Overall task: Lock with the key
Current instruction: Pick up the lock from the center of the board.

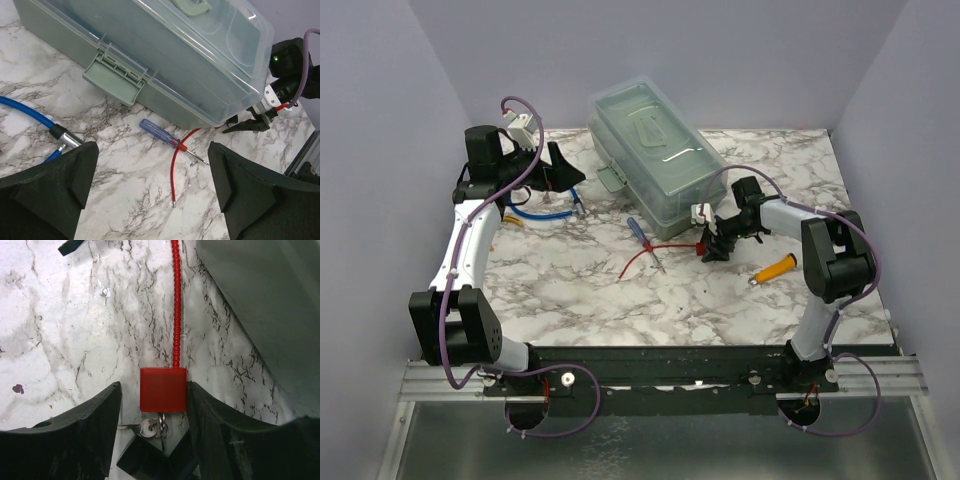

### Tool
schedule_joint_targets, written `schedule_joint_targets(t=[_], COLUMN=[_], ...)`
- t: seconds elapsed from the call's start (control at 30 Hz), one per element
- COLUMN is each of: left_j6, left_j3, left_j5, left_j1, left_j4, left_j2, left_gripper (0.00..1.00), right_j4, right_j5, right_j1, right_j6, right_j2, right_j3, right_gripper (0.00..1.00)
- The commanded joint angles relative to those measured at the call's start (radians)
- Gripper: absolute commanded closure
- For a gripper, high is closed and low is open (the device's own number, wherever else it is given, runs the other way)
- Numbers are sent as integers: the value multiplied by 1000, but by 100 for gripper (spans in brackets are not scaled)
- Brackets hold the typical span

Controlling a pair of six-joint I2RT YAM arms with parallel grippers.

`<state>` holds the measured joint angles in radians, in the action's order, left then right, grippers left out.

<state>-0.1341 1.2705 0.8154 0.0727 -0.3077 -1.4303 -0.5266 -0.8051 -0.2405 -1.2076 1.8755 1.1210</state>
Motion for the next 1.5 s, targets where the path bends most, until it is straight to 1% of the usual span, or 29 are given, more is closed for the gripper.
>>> schedule_joint_targets(t=[0.0,0.13,0.2,0.47,0.7,0.9,1.07,1.27,1.47], left_j6=[17,18,20,20,22,22,16,7,13], left_j3=[1,1,2,6,7,10,25,50,77], left_j5=[29,25,18,3,-5,-37,-28,-16,-22], left_j1=[2,2,2,2,2,2,2,-1,-4], left_j4=[19,19,18,16,16,16,16,16,16], left_j2=[34,40,44,46,44,46,25,-5,-12], left_gripper=[1,1,1,1,1,1,1,1,1], right_j4=[-25,78,100,156,130,89,52,5,-50], right_j5=[10,58,82,199,311,381,478,502,525], right_j1=[-20,-46,-50,-51,-49,-48,-48,-48,-48], right_j6=[-22,37,51,132,185,183,154,158,157], right_j2=[23,19,17,-91,-193,-312,-399,-522,-598], right_j3=[-11,-52,-61,-96,-81,-108,-129,-122,-83], right_gripper=[41,42,46,73,99,99,99,100,100])
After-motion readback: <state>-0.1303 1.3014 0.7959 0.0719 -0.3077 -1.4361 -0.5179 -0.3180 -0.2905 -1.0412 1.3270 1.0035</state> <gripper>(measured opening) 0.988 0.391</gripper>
